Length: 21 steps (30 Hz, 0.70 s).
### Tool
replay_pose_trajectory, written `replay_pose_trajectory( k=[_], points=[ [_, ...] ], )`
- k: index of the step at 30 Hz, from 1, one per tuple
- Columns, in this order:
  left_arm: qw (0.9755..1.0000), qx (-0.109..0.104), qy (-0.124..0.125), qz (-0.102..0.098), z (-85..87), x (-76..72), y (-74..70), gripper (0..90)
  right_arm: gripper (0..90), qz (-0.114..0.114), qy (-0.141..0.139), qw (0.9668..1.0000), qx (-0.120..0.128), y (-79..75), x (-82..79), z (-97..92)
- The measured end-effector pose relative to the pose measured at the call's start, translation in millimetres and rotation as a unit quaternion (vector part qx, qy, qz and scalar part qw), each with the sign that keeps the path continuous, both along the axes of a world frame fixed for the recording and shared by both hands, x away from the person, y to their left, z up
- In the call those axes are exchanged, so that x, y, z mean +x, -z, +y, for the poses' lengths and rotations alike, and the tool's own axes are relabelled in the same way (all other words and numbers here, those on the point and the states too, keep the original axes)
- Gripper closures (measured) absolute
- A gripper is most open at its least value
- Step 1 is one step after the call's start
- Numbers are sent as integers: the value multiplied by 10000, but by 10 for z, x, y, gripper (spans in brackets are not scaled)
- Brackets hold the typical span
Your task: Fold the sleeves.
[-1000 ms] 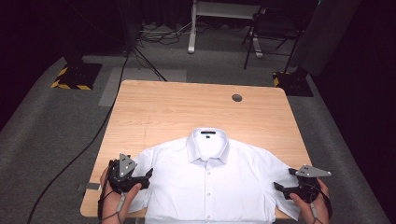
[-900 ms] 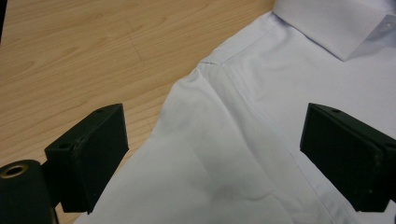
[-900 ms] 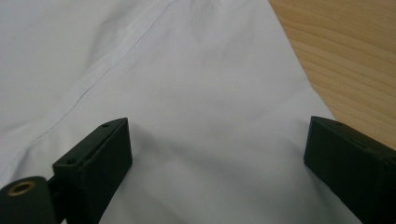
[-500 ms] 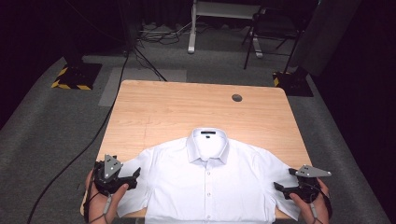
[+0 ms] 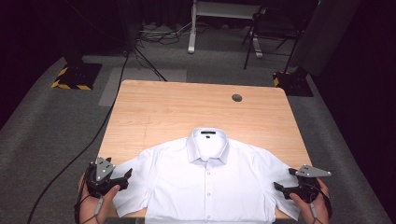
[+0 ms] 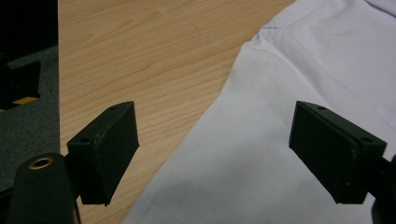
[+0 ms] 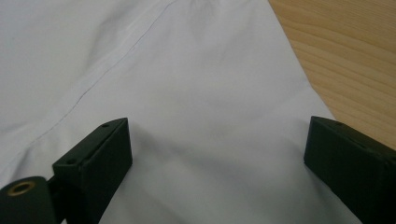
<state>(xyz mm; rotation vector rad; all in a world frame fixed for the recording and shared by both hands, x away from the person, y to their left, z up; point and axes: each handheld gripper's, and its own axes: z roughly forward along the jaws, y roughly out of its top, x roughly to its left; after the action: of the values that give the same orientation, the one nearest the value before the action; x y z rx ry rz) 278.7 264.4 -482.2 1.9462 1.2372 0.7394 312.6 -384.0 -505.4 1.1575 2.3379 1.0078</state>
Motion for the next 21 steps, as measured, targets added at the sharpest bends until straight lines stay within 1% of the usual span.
replay_pose_trajectory(
  k=[4, 5, 6, 7, 8, 10, 11, 13, 14, 16, 17, 18, 19, 21],
  points=[
    [10000, 4, -71, 36, 49, -5, 44, 184, 78, -3, -2, 10000, 0, 0, 0, 0],
    [9999, -36, -105, 73, 56, -8, 54, 184, 78, -2, -1, 10000, 0, 0, 0, 0],
    [9997, -29, -134, 185, 75, -6, 71, 190, 78, -2, -1, 10000, 0, 0, 0, 0],
    [9997, -29, -134, 185, 75, -6, 71, 191, 78, -2, -1, 10000, 0, 0, 0, 0],
    [9997, 16, -154, 196, 84, -7, 76, 191, 77, -2, 0, 10000, 0, 0, 0, 0],
    [9994, 10, -211, 259, 108, -8, 96, 206, 77, -1, 0, 10000, 1, 0, 0, 0],
    [9994, 10, -211, 259, 108, -8, 96, 207, 77, -1, 0, 10000, 1, 0, 0, 0],
    [9991, 3, -311, 286, 134, -11, 119, 208, 77, -2, -1, 10000, 1, 0, 0, 0],
    [9991, 3, -311, 286, 134, -11, 119, 215, 77, -2, -1, 10000, 1, 0, 0, 0],
    [9986, -85, -348, 400, 149, -13, 136, 220, 78, -2, 0, 10000, 0, 0, 0, 0],
    [9978, -108, -399, 514, 156, -13, 144, 220, 77, -3, -2, 10000, -1, 0, 0, 0],
    [9974, -94, -435, 571, 161, -14, 154, 220, 77, -2, -1, 10000, 1, 0, 0, 0],
    [9971, -74, -458, 603, 174, -17, 171, 219, 78, -2, -1, 10000, 0, 0, 0, 0],
    [9970, -83, -467, 607, 180, -19, 180, 217, 78, -2, -1, 10000, 1, 0, 0, 0]
  ],
)
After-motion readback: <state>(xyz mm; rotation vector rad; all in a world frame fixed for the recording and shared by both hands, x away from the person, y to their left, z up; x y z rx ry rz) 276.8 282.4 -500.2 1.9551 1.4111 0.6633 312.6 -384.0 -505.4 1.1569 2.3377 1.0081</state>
